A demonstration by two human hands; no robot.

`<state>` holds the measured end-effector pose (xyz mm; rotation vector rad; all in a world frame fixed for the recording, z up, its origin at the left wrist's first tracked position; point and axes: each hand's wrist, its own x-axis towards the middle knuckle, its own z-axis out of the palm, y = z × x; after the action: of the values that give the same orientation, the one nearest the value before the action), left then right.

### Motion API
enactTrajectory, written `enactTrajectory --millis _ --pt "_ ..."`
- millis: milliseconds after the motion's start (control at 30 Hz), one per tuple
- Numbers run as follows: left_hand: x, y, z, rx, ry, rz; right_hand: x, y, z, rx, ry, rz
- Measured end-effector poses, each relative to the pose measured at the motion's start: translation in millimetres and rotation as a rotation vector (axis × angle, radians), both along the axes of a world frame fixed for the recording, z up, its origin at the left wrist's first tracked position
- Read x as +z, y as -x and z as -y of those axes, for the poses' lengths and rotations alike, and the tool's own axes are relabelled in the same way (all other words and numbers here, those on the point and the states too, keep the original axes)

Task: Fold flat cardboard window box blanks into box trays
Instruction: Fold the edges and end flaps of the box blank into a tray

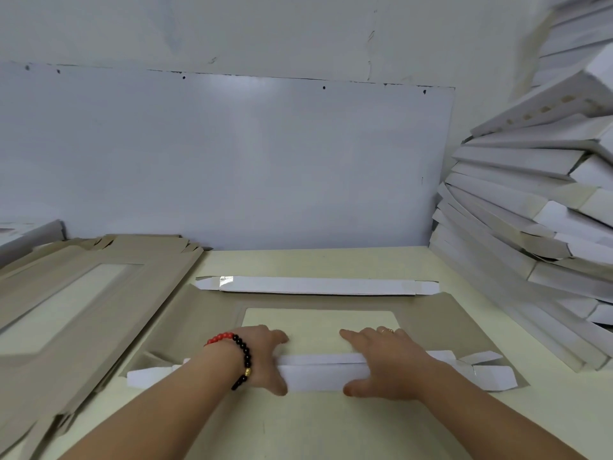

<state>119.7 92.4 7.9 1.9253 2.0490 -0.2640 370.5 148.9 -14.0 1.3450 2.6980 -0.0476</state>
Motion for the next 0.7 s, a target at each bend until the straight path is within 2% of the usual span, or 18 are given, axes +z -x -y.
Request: enactTrajectory --millis 100,200,367,533,700 --pt "4.3 -4.8 3.5 -0.030 0.019 -0.060 0.8 -1.7 0.2 0.015 -0.030 -0.040" --pt "0.1 -5.1 4.7 -0.064 -0.048 -0.121 3.6 -1.7 -0.4 0.008 -0.029 -0.083" --pt "-6.3 -7.4 5.6 -0.123 -0.148 -0.088 2.3 -1.0 -1.0 0.019 -0.045 -0.114" --pt "-11.9 -14.7 8.1 -0.202 -0.255 -0.184 -2.9 -1.9 2.6 0.064 -0.184 -0.141" --pt "-18.3 -15.7 11.5 -0.142 -0.287 -0.023 -3.2 -8.9 4.6 0.026 -0.143 -0.236"
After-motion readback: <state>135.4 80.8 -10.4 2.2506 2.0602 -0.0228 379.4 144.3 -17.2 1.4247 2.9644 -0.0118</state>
